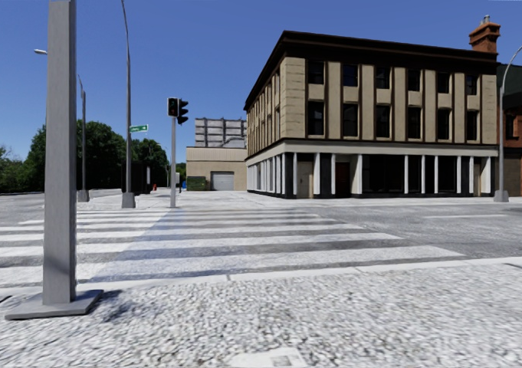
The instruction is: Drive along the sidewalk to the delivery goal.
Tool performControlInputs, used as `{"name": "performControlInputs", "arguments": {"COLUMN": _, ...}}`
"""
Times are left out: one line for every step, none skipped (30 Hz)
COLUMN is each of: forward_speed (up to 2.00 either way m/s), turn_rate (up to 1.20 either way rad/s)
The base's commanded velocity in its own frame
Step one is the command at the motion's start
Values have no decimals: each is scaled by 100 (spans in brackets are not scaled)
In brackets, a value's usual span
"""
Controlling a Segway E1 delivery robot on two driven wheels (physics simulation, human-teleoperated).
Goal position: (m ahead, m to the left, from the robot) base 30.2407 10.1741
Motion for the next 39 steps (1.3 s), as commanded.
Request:
{"name": "performControlInputs", "arguments": {"forward_speed": 200, "turn_rate": 0}}
{"name": "performControlInputs", "arguments": {"forward_speed": 200, "turn_rate": 0}}
{"name": "performControlInputs", "arguments": {"forward_speed": 200, "turn_rate": 6}}
{"name": "performControlInputs", "arguments": {"forward_speed": 200, "turn_rate": 6}}
{"name": "performControlInputs", "arguments": {"forward_speed": 200, "turn_rate": 16}}
{"name": "performControlInputs", "arguments": {"forward_speed": 200, "turn_rate": 31}}
{"name": "performControlInputs", "arguments": {"forward_speed": 200, "turn_rate": 37}}
{"name": "performControlInputs", "arguments": {"forward_speed": 200, "turn_rate": 37}}
{"name": "performControlInputs", "arguments": {"forward_speed": 200, "turn_rate": 39}}
{"name": "performControlInputs", "arguments": {"forward_speed": 200, "turn_rate": 39}}
{"name": "performControlInputs", "arguments": {"forward_speed": 200, "turn_rate": 39}}
{"name": "performControlInputs", "arguments": {"forward_speed": 200, "turn_rate": 39}}
{"name": "performControlInputs", "arguments": {"forward_speed": 200, "turn_rate": 38}}
{"name": "performControlInputs", "arguments": {"forward_speed": 200, "turn_rate": 25}}
{"name": "performControlInputs", "arguments": {"forward_speed": 200, "turn_rate": 25}}
{"name": "performControlInputs", "arguments": {"forward_speed": 200, "turn_rate": 14}}
{"name": "performControlInputs", "arguments": {"forward_speed": 200, "turn_rate": 0}}
{"name": "performControlInputs", "arguments": {"forward_speed": 200, "turn_rate": 0}}
{"name": "performControlInputs", "arguments": {"forward_speed": 200, "turn_rate": 0}}
{"name": "performControlInputs", "arguments": {"forward_speed": 200, "turn_rate": 0}}
{"name": "performControlInputs", "arguments": {"forward_speed": 200, "turn_rate": 0}}
{"name": "performControlInputs", "arguments": {"forward_speed": 200, "turn_rate": 0}}
{"name": "performControlInputs", "arguments": {"forward_speed": 200, "turn_rate": 0}}
{"name": "performControlInputs", "arguments": {"forward_speed": 200, "turn_rate": 8}}
{"name": "performControlInputs", "arguments": {"forward_speed": 200, "turn_rate": 15}}
{"name": "performControlInputs", "arguments": {"forward_speed": 200, "turn_rate": 15}}
{"name": "performControlInputs", "arguments": {"forward_speed": 200, "turn_rate": 17}}
{"name": "performControlInputs", "arguments": {"forward_speed": 200, "turn_rate": 18}}
{"name": "performControlInputs", "arguments": {"forward_speed": 200, "turn_rate": 21}}
{"name": "performControlInputs", "arguments": {"forward_speed": 200, "turn_rate": 21}}
{"name": "performControlInputs", "arguments": {"forward_speed": 200, "turn_rate": 23}}
{"name": "performControlInputs", "arguments": {"forward_speed": 200, "turn_rate": 25}}
{"name": "performControlInputs", "arguments": {"forward_speed": 200, "turn_rate": 26}}
{"name": "performControlInputs", "arguments": {"forward_speed": 200, "turn_rate": 26}}
{"name": "performControlInputs", "arguments": {"forward_speed": 200, "turn_rate": 26}}
{"name": "performControlInputs", "arguments": {"forward_speed": 200, "turn_rate": 26}}
{"name": "performControlInputs", "arguments": {"forward_speed": 200, "turn_rate": 10}}
{"name": "performControlInputs", "arguments": {"forward_speed": 200, "turn_rate": 0}}
{"name": "performControlInputs", "arguments": {"forward_speed": 200, "turn_rate": 0}}
